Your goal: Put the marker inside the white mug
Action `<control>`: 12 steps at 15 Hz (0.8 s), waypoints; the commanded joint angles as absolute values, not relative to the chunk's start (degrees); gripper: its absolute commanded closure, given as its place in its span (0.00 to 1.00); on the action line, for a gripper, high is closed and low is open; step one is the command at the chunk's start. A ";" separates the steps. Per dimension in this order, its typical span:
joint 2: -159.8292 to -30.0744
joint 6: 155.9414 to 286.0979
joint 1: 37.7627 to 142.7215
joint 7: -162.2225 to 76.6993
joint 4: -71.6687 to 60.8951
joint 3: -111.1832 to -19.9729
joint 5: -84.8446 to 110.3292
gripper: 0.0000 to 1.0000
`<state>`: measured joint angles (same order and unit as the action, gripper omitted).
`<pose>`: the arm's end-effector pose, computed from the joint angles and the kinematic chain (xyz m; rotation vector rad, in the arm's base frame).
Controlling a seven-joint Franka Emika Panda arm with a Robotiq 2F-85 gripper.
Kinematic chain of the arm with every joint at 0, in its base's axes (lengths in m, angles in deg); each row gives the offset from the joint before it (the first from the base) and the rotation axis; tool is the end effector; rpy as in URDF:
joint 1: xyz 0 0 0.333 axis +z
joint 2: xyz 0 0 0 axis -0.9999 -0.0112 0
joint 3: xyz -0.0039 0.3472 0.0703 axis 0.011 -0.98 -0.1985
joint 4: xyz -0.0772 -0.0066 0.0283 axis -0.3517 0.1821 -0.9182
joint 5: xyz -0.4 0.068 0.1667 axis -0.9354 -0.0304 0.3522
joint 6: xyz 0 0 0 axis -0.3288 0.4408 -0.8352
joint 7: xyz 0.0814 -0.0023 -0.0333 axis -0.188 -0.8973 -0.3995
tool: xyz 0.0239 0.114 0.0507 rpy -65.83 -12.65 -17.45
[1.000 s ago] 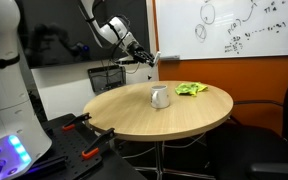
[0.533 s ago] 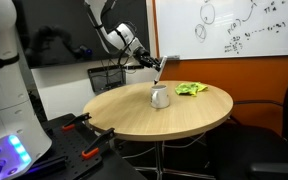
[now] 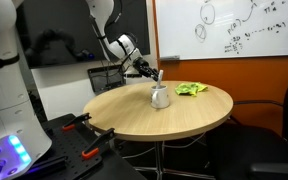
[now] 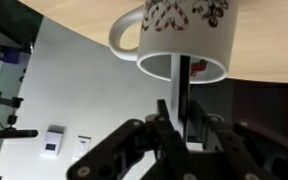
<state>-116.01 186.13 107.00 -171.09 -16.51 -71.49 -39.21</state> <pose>0.6276 0.1268 0.1551 1.6579 -1.4437 0.7671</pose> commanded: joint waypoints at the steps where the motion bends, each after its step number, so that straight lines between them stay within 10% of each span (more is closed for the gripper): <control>1: -117.28 184.83 106.46 -168.07 -14.31 -72.28 -37.89 0.39; 6: -112.51 191.90 103.75 -165.77 -17.90 -74.06 -34.04 0.02; 12: -104.85 198.13 104.36 -161.47 -22.29 -73.97 -26.02 0.00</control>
<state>-109.44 195.34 104.44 -163.00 -17.96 -74.03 -28.44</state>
